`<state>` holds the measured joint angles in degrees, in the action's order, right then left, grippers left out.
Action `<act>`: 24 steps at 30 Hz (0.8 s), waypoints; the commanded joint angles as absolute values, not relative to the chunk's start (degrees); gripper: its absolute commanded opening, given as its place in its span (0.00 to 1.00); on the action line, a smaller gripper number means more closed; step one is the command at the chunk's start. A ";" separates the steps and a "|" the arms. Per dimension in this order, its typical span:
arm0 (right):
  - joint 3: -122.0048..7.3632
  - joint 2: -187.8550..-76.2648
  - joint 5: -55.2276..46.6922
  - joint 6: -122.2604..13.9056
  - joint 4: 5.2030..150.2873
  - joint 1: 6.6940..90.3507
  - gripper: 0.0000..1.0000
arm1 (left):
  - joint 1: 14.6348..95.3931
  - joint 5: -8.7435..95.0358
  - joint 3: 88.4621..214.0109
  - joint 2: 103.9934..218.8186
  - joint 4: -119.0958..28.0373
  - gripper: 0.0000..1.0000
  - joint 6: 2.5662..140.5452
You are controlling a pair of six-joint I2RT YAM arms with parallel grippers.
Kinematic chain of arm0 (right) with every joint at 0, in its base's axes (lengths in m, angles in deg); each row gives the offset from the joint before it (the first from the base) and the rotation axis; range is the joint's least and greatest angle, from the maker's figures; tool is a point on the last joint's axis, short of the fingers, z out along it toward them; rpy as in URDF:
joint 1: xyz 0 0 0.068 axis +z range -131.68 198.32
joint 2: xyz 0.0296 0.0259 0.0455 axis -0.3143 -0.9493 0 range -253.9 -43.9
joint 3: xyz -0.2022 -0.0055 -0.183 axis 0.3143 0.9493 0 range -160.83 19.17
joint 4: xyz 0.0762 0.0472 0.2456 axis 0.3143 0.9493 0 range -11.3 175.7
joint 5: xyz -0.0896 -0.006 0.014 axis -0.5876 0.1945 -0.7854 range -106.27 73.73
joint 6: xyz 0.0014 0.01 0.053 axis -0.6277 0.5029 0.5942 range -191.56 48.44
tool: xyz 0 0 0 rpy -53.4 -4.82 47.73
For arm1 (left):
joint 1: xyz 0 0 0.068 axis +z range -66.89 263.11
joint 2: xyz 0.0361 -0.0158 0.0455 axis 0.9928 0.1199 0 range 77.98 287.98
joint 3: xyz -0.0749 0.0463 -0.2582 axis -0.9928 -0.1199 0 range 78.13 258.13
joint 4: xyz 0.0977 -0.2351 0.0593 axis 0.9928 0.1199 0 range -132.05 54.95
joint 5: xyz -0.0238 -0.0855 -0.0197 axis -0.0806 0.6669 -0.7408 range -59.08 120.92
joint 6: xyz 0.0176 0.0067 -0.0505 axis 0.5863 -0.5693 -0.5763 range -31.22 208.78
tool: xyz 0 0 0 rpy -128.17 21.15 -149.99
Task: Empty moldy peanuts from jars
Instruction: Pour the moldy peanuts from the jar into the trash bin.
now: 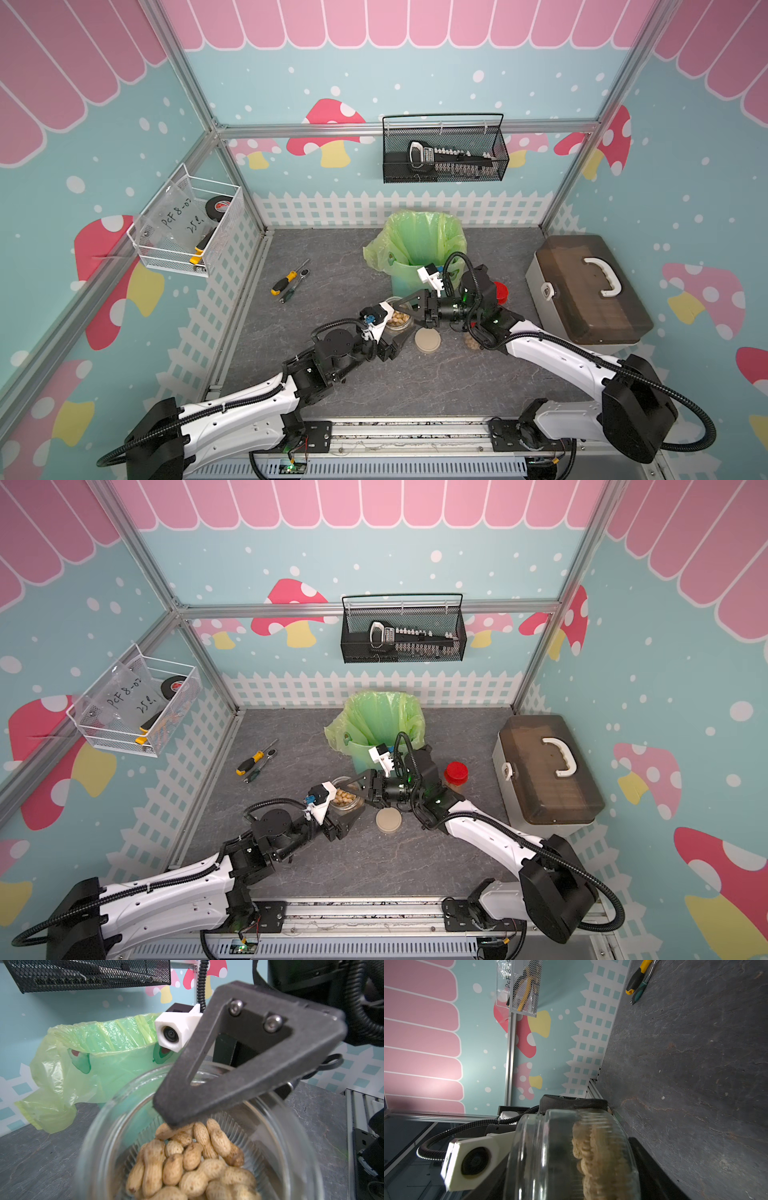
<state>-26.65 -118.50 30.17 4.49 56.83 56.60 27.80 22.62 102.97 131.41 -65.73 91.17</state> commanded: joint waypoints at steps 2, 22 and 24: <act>-25.92 -118.38 32.49 3.39 49.52 55.64 0.52 | 27.66 22.76 105.02 131.50 -68.07 0.83 89.40; -24.21 -117.58 29.67 3.03 47.04 51.64 0.50 | 27.66 23.47 104.16 130.20 -67.96 0.99 88.91; -23.99 -117.46 29.20 2.79 47.06 50.74 0.50 | 27.65 23.53 103.68 129.63 -68.07 0.99 88.78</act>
<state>-24.23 -119.09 30.56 3.22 50.84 51.88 27.80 22.97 103.56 131.10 -66.58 89.36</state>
